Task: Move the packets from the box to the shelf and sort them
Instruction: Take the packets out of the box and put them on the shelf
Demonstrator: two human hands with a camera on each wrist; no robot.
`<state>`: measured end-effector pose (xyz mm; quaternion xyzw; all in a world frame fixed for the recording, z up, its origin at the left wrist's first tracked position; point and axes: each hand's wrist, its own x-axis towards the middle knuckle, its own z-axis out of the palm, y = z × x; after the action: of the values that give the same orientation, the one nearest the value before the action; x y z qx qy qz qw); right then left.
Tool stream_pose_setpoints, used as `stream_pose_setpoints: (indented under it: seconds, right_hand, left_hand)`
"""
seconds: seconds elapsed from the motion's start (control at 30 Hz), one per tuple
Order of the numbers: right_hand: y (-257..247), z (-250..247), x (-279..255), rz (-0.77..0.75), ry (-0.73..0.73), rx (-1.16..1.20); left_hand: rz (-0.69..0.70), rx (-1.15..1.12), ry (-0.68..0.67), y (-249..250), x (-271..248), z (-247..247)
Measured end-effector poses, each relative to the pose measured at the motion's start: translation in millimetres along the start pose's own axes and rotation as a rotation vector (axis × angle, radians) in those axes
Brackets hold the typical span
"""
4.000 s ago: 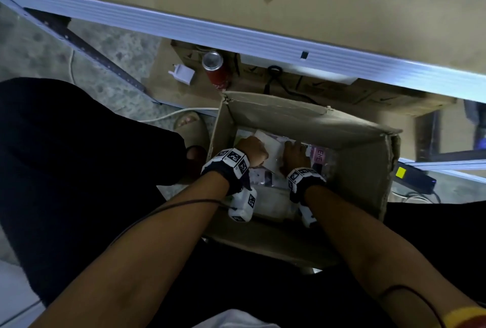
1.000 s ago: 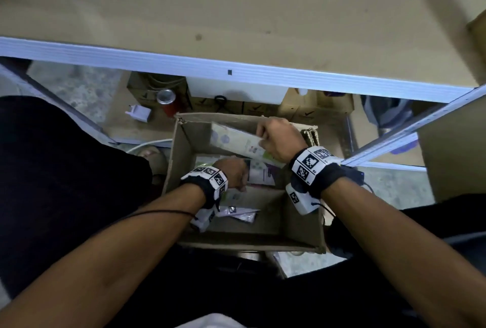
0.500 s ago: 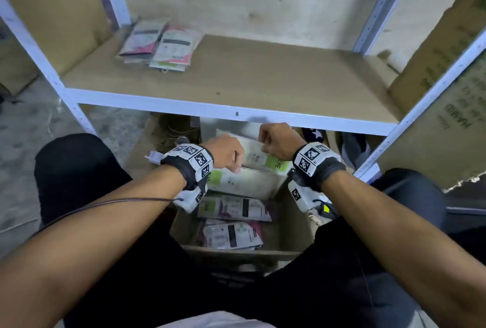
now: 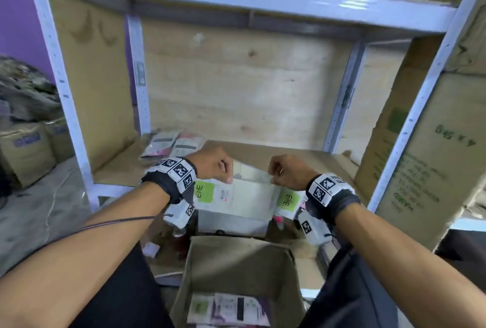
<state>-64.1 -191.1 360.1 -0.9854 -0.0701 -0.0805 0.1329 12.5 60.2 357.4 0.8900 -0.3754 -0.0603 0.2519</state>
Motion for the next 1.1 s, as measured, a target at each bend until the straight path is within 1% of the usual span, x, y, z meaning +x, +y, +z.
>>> stream_pose_setpoints:
  seconds: [0.1, 0.2, 0.33, 0.43, 0.53, 0.67, 0.73, 0.83, 0.93, 1.0, 1.1]
  right_hand:
    - [9, -19, 10, 0.020, 0.030, 0.017]
    - [19, -30, 24, 0.079, 0.053, 0.100]
    - [31, -29, 49, 0.134, 0.066, 0.173]
    - [33, -16, 69, 0.153, 0.067, 0.279]
    - [33, 4, 92, 0.191, 0.069, 0.433]
    - [29, 30, 124, 0.260, 0.086, 0.669]
    - [25, 40, 141, 0.311, 0.098, 0.786]
    - [16, 54, 166, 0.364, 0.103, 0.946]
    - [7, 68, 192, 0.390, 0.088, 1.120]
    - [0, 78, 208, 0.401, 0.070, 1.215]
    - [-9, 93, 232, 0.397, 0.040, 1.306]
  left_hand:
    - [0.009, 0.009, 0.069, 3, 7, -35]
    - [-0.038, 0.004, 0.097, 1, 13, -63]
    - [-0.139, -0.150, 0.158, -24, 23, -85]
    - [-0.240, -0.272, 0.253, -52, 28, -85]
    - [-0.329, -0.386, 0.304, -82, 35, -73]
    - [-0.377, -0.529, 0.484, -120, 45, -55]
    - [-0.447, -0.602, 0.563, -135, 50, -51]
    - [-0.539, -0.778, 0.692, -160, 60, -51]
    - [-0.642, -0.738, 0.755, -182, 70, -58]
    - [-0.675, -0.750, 0.783, -196, 77, -65]
    - [-0.721, -0.691, 0.808, -221, 84, -76]
